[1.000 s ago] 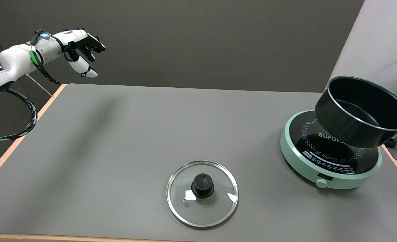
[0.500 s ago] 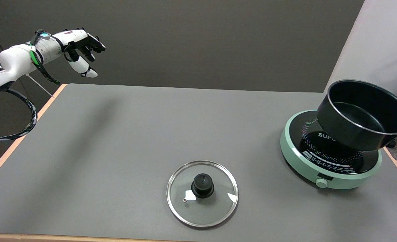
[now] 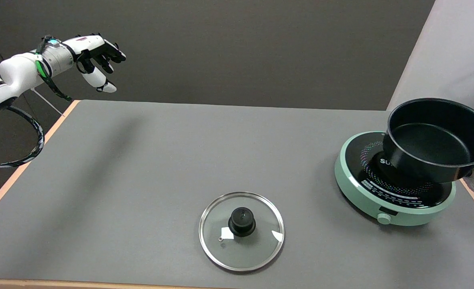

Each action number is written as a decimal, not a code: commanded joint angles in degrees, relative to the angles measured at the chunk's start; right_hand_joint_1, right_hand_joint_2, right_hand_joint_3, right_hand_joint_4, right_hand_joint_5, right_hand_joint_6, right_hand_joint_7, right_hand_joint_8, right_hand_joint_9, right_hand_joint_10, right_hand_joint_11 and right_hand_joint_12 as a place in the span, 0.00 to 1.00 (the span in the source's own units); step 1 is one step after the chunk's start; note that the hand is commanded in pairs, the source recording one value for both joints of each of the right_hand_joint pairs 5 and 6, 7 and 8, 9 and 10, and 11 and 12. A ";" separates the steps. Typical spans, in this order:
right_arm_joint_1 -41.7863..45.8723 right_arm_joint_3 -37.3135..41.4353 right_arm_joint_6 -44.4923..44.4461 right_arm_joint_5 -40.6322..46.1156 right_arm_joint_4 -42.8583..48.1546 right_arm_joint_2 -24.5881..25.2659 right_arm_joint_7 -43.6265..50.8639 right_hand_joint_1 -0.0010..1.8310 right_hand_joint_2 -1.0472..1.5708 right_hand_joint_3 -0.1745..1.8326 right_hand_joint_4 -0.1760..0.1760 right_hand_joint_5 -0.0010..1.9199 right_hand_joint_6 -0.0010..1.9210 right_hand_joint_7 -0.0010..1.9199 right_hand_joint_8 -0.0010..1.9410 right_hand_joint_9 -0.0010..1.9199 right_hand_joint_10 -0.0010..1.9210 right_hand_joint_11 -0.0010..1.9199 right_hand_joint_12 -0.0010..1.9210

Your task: Place the pot onto the induction cooker.

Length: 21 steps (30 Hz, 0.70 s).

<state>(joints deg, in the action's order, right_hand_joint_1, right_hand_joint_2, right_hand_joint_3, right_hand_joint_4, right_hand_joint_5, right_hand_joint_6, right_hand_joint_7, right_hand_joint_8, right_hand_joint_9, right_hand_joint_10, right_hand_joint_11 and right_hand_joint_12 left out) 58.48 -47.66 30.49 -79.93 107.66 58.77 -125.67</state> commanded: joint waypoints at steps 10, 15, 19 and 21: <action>-2.23 -7.63 10.45 -11.53 0.20 -4.28 1.61 0.55 0.77 0.59 0.21 0.85 0.85 0.85 0.84 0.85 0.85 0.85 0.85; -1.99 -8.52 11.18 -11.53 0.20 -4.87 1.40 0.56 0.75 0.62 0.20 0.84 0.84 0.84 0.83 0.84 0.84 0.84 0.84; -1.38 -10.26 13.24 -12.63 0.20 -4.46 1.05 0.56 0.75 0.64 0.20 0.84 0.84 0.84 0.83 0.84 0.84 0.84 0.84; -0.96 -11.14 15.55 -14.50 0.20 -4.19 1.05 0.56 0.75 0.64 0.20 0.84 0.84 0.84 0.83 0.84 0.84 0.84 0.84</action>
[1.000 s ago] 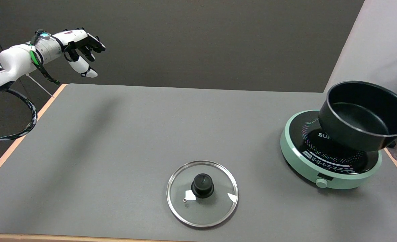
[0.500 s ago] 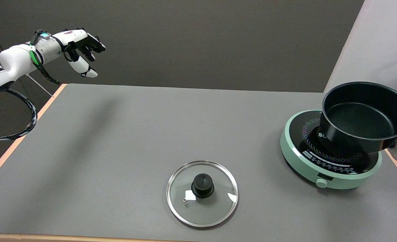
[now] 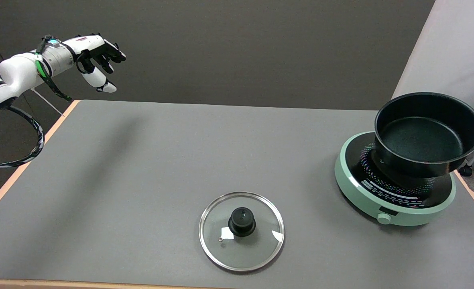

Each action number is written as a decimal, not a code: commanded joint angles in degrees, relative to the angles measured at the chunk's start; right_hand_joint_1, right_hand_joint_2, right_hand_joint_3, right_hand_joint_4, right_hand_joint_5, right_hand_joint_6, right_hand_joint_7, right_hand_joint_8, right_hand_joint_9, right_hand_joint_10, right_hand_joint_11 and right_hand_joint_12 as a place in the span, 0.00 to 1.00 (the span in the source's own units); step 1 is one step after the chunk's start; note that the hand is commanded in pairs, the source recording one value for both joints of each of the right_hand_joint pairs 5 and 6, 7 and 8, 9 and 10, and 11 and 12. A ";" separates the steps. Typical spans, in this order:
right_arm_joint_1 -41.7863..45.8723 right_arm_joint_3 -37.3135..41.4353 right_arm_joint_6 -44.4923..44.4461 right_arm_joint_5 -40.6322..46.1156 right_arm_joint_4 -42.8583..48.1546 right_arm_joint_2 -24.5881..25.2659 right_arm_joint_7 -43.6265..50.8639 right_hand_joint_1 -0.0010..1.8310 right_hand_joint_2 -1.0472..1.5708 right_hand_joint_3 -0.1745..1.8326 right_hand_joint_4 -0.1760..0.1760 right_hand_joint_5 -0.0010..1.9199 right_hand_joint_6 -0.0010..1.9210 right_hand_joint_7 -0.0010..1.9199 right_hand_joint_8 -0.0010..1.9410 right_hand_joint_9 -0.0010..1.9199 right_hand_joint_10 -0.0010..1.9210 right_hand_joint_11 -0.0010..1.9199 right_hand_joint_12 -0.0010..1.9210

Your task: Place the pot onto the induction cooker.

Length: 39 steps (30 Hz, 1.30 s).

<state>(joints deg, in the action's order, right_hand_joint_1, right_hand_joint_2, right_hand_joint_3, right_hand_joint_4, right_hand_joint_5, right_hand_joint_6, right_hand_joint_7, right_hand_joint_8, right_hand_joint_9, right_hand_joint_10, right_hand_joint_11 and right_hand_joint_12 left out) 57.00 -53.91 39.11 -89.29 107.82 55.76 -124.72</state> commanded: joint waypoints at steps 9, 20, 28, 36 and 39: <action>3.13 -8.19 17.07 -10.36 0.05 -1.12 0.10 0.56 0.75 0.65 0.20 0.84 0.84 0.84 0.83 0.84 0.84 0.84 0.84; 3.78 -14.63 23.22 -11.65 0.05 -3.24 -0.03 0.55 0.75 0.65 0.20 0.84 0.84 0.84 0.83 0.84 0.84 0.84 0.84; 2.60 -18.45 26.08 -5.60 0.05 -5.12 -2.62 0.55 0.75 0.66 0.20 0.84 0.84 0.84 0.84 0.84 0.84 0.84 0.84; 1.92 -17.92 25.11 -4.45 0.05 -6.68 -4.53 0.55 0.77 0.64 0.21 0.86 0.86 0.86 0.85 0.86 0.86 0.86 0.86; 1.87 -16.54 23.04 -3.61 0.05 -7.43 -4.62 0.55 0.77 0.64 0.21 0.86 0.86 0.86 0.85 0.86 0.86 0.86 0.86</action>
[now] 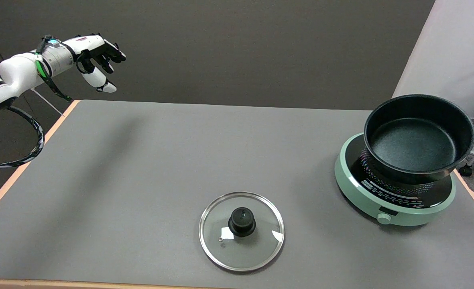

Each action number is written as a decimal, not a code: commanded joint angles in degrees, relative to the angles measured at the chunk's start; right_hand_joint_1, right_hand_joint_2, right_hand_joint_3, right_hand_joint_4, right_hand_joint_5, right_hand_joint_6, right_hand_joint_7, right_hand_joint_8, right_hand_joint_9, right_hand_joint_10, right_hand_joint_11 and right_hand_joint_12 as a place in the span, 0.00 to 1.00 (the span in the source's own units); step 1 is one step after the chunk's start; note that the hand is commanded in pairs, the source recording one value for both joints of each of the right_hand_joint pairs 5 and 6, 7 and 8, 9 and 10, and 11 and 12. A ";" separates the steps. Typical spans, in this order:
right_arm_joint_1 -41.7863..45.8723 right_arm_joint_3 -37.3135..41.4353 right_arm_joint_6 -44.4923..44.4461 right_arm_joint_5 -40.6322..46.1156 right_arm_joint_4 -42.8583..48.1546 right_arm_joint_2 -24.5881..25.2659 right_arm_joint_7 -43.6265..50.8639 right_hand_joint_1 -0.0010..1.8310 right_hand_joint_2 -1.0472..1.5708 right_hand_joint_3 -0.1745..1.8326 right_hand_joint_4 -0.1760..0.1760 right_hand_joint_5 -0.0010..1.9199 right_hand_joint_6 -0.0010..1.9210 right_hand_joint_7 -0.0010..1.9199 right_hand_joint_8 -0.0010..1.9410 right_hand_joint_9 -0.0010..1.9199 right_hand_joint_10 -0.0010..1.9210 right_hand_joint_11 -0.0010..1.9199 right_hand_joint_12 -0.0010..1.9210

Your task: Place the pot onto the induction cooker.

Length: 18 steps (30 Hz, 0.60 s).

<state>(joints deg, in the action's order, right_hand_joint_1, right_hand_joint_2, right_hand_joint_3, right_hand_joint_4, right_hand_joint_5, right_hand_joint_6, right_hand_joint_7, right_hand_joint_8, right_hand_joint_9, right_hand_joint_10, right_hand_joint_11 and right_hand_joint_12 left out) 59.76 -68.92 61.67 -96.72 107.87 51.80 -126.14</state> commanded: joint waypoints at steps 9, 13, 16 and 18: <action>-2.60 1.09 -3.96 9.67 -0.16 -5.58 -2.72 0.55 0.77 0.64 0.21 0.86 0.86 0.86 0.85 0.86 0.86 0.86 0.86; -2.47 0.88 -3.91 10.64 -0.08 -5.34 -2.72 0.55 0.78 0.64 0.21 0.86 0.86 0.86 0.86 0.86 0.86 0.86 0.86; -2.15 0.35 -3.48 11.15 -0.08 -5.05 -2.72 0.55 0.78 0.64 0.21 0.86 0.86 0.86 0.86 0.86 0.86 0.86 0.86; -1.70 0.05 -3.40 11.18 -0.08 -4.52 -2.72 0.55 0.78 0.64 0.21 0.86 0.86 0.86 0.85 0.86 0.86 0.86 0.86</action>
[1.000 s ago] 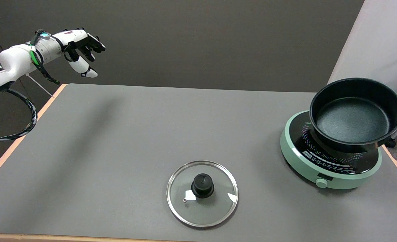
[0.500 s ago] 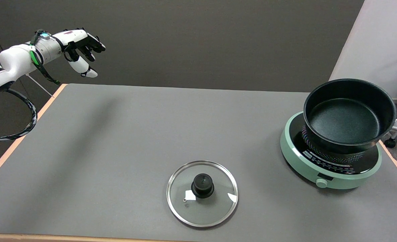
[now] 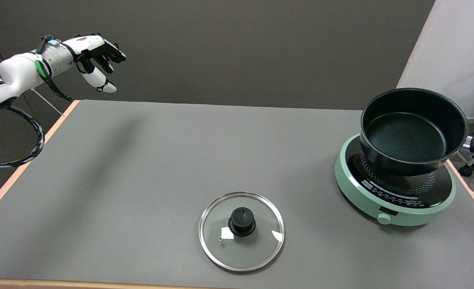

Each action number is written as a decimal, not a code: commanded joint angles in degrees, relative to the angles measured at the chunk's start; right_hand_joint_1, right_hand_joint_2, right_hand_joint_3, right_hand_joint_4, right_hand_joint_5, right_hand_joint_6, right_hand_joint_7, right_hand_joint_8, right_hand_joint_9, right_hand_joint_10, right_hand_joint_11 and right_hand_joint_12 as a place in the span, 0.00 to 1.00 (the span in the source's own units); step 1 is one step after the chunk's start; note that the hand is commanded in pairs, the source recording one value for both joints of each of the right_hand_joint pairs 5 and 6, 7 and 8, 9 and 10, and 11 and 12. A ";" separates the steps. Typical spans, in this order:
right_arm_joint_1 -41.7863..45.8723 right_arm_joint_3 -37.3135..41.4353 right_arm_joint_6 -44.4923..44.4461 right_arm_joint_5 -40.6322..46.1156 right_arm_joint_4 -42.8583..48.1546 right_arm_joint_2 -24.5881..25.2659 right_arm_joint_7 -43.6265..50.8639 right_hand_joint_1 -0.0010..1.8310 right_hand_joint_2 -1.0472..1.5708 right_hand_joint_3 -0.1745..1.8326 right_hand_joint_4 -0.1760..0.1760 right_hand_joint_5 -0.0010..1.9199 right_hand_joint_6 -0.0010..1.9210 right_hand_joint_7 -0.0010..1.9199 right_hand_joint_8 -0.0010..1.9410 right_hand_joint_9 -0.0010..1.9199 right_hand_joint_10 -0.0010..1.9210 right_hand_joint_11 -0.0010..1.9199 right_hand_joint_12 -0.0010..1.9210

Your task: Place the pot onto the induction cooker.

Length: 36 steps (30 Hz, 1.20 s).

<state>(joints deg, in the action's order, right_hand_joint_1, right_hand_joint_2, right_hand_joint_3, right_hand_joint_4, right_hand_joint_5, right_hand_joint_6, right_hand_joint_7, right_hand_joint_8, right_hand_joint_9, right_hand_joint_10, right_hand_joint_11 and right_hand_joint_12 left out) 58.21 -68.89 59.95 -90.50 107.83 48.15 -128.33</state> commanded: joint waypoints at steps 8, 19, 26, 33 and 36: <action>1.64 -1.14 -1.55 4.79 -0.04 1.43 -0.87 0.55 0.78 0.63 0.21 0.86 0.86 0.86 0.85 0.86 0.86 0.86 0.86; 1.54 -1.44 -1.92 4.47 -0.04 1.00 -1.33 0.55 0.78 0.63 0.21 0.86 0.86 0.86 0.85 0.86 0.86 0.86 0.86; 1.34 -1.49 -1.76 4.55 0.04 0.79 -1.88 0.55 0.77 0.63 0.20 0.86 0.86 0.86 0.85 0.86 0.86 0.86 0.86; 1.55 -1.49 -1.94 4.87 0.04 1.03 -1.88 0.55 0.77 0.63 0.20 0.86 0.86 0.86 0.85 0.86 0.86 0.86 0.86; 1.66 -1.57 -2.13 5.00 0.04 1.11 -1.88 0.55 0.77 0.63 0.20 0.86 0.86 0.86 0.85 0.86 0.86 0.86 0.86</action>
<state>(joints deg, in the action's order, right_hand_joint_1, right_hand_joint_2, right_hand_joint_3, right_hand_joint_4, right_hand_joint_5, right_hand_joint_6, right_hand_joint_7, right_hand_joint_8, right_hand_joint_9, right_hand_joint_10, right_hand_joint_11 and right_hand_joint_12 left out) 59.55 -70.20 58.19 -86.07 107.80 49.01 -129.79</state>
